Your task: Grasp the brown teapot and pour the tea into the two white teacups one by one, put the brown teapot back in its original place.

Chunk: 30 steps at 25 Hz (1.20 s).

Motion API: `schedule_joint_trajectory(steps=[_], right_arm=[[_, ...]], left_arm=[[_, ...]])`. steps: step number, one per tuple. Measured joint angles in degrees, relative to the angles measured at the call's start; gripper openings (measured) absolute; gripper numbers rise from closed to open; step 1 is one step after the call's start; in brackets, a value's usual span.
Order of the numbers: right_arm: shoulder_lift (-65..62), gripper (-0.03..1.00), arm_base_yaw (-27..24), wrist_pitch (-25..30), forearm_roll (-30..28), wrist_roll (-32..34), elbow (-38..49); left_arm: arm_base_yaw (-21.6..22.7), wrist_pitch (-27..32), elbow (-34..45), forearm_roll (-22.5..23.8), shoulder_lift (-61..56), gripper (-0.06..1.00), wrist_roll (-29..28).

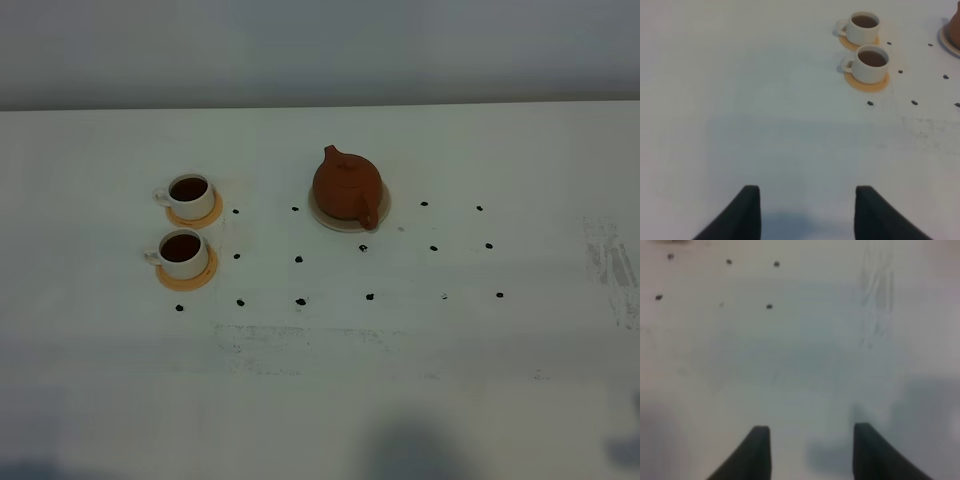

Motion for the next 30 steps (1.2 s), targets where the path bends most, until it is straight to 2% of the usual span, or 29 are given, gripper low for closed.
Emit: schedule_joint_trajectory(steps=[7, 16, 23, 30], right_arm=[[-0.62, 0.37, 0.0, 6.86, -0.11, 1.33, 0.11], [-7.69, 0.37, -0.13, 5.14, -0.43, 1.5, 1.33], [-12.21, 0.37, -3.53, 5.01, -0.43, 1.5, 1.33], [-14.73, 0.37, -4.53, 5.01, -0.37, 1.5, 1.33]], left_arm=[[0.0, 0.0, 0.0, 0.0, 0.0, 0.45, 0.0], [0.0, 0.0, 0.0, 0.0, 0.0, 0.45, 0.0], [0.0, 0.0, 0.0, 0.0, 0.0, 0.45, 0.0], [0.0, 0.0, 0.0, 0.0, 0.0, 0.45, 0.0]])
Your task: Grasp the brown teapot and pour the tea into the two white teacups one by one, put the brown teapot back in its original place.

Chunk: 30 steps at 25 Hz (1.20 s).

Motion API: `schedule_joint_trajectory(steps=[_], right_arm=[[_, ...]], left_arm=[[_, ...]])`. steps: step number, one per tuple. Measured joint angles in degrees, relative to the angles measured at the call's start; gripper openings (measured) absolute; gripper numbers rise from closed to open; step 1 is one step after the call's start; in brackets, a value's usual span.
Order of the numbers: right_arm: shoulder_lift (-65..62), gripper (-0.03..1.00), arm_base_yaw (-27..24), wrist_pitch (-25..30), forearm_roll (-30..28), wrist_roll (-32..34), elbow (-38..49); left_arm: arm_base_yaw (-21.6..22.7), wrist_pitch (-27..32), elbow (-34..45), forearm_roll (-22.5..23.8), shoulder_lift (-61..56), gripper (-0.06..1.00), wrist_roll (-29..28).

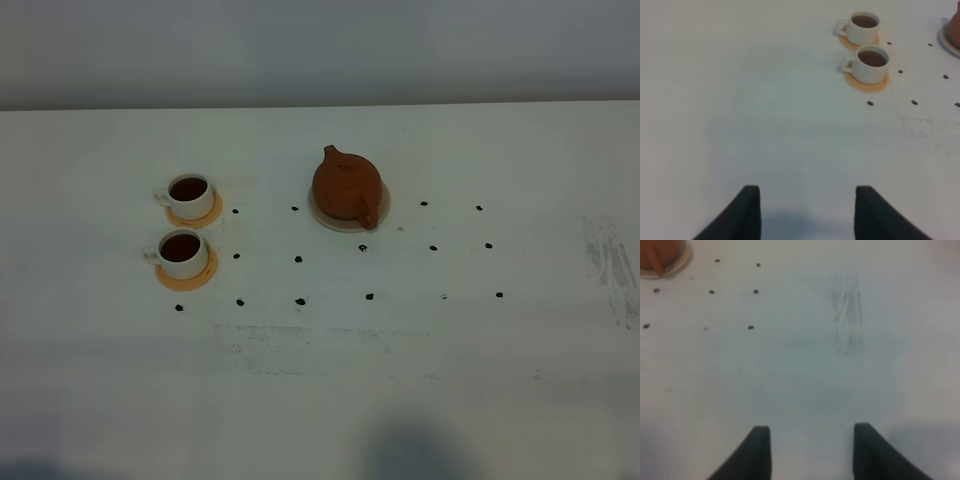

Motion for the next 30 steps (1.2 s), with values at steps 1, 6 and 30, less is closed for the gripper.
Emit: schedule_joint_trajectory(steps=[1, 6, 30], right_arm=[[0.0, 0.37, -0.04, 0.0, 0.0, 0.0, 0.0], [-0.22, 0.37, -0.04, 0.0, 0.0, 0.0, 0.0], [-8.89, 0.37, -0.04, -0.01, 0.11, 0.02, 0.0]], left_arm=[[0.0, 0.0, 0.0, 0.0, 0.0, 0.45, 0.0], [0.0, 0.0, 0.0, 0.0, 0.0, 0.45, 0.0], [0.1, 0.0, 0.0, 0.0, 0.01, 0.45, 0.0]])
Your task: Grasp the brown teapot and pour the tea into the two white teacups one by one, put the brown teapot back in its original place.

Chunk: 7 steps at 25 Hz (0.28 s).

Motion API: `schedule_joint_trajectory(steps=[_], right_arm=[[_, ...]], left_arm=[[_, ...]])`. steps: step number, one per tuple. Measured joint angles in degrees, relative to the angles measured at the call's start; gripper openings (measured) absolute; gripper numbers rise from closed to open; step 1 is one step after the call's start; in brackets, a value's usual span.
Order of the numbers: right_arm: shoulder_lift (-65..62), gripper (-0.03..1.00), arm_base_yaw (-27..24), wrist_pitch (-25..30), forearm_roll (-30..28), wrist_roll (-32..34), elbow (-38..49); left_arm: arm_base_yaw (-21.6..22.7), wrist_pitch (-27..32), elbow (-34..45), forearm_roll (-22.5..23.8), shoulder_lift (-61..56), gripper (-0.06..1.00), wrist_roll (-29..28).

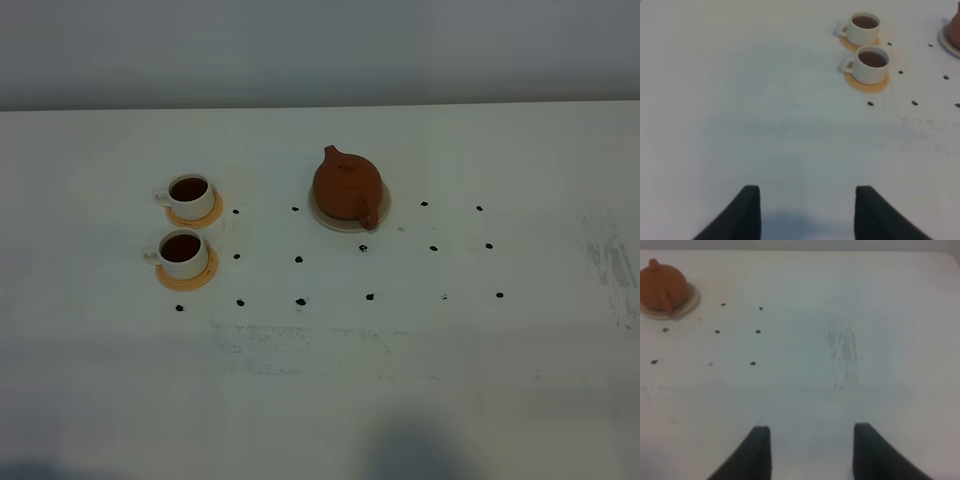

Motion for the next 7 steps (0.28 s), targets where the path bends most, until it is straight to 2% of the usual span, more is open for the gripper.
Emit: schedule_joint_trajectory(steps=[7], right_arm=[[0.0, 0.37, 0.0, 0.0, 0.05, 0.0, 0.0]], left_arm=[[0.0, 0.0, 0.0, 0.0, 0.0, 0.45, 0.0]])
